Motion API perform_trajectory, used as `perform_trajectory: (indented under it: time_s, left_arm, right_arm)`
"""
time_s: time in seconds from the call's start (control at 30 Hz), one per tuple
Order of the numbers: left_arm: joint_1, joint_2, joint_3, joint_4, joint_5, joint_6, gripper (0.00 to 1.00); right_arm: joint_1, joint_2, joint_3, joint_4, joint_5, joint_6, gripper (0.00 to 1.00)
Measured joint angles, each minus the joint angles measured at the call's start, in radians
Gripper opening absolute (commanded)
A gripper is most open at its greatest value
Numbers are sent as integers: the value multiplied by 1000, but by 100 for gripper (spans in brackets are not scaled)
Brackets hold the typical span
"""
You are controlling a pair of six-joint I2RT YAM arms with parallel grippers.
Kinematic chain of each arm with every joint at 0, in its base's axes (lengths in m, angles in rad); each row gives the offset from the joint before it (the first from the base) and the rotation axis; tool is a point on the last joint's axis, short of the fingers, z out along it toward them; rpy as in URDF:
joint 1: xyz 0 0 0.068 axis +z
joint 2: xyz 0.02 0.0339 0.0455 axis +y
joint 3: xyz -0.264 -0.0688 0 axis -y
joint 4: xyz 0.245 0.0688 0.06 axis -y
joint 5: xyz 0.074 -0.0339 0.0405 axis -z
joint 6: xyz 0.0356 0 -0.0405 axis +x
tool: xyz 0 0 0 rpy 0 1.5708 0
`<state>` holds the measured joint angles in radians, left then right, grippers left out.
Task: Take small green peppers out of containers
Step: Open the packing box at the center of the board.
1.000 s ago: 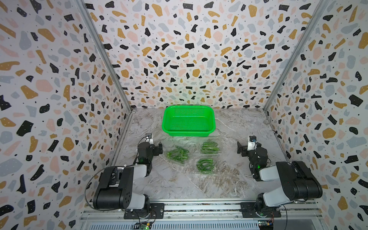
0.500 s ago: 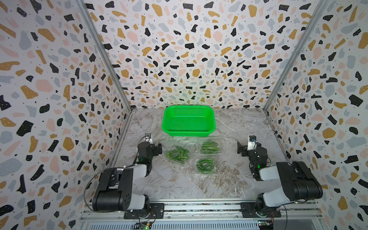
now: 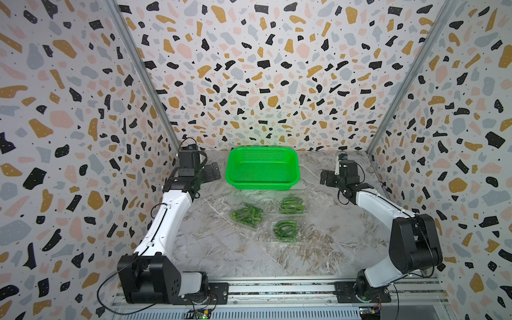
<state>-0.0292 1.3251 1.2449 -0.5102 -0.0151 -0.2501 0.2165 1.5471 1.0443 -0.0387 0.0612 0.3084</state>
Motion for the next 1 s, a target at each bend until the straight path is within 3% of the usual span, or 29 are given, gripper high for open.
perform_trajectory:
  time_s: [0.17, 0.33, 0.4, 0.47, 0.63, 0.87, 1.0]
  left_arm:
    - [-85, -66, 2, -229, 136, -58, 95]
    - [-218, -153, -38, -364, 238, -68, 92]
    - [-272, -173, -49, -393, 266, -67, 99]
    - [-322, -184, -62, -406, 289, -62, 99]
    - [-424, -131, -72, -397, 321, -33, 99]
    - [-528, 61, -36, -334, 320, 5, 99]
    - [-563, 124, -4, -293, 320, 33, 99]
  right_arm:
    - [75, -103, -9, -198, -201, 72, 96]
    - [161, -288, -129, -293, -362, 172, 90]
    - [198, -372, -208, -311, -409, 230, 88]
    - [237, -459, -289, -330, -440, 291, 86]
    - [304, -623, -438, -351, -453, 450, 85]
    - [386, -644, -507, -360, -423, 595, 84]
    - [453, -680, -532, -358, -392, 659, 77]
